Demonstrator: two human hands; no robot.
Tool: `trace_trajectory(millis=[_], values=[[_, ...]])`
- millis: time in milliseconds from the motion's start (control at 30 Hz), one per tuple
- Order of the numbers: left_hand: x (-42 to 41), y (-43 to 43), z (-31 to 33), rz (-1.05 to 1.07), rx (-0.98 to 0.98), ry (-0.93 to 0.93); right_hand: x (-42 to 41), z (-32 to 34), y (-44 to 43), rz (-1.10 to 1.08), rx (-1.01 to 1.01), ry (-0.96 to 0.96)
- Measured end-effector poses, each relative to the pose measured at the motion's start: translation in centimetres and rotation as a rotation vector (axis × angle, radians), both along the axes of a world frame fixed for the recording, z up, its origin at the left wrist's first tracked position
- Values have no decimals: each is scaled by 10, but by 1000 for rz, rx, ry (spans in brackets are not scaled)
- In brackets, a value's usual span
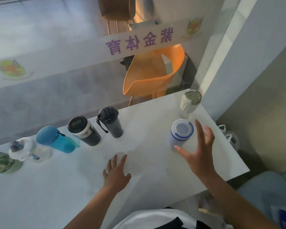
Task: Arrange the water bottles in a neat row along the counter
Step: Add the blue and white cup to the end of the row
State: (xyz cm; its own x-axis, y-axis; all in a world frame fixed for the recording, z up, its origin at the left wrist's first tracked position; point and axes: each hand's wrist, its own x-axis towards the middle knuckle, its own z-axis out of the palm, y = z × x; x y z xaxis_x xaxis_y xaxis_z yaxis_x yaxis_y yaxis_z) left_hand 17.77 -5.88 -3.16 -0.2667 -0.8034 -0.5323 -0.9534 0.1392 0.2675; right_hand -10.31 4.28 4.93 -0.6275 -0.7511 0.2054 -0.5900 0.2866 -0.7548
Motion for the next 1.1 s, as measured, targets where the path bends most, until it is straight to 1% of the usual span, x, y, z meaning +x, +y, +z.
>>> trace_trajectory(millis=[133, 233, 367, 567, 833, 1100], values=[[-1, 6, -3, -25, -15, -53, -19, -2, -29, 146, 78, 12], [-2, 7, -5, -21, -10, -61, -21, 2, -45, 174, 135, 2], [-1, 7, -5, -34, 18, -75, -13, 10, -71, 254, 118, -1], [8, 15, -2, -57, 75, -84, 6, 15, -136, 383, 86, -33], [28, 22, 0, -31, 120, -113, 32, 5, -194, 460, 119, -68], [32, 21, 2, -37, 139, -97, 39, 3, -204, 462, 146, -44]])
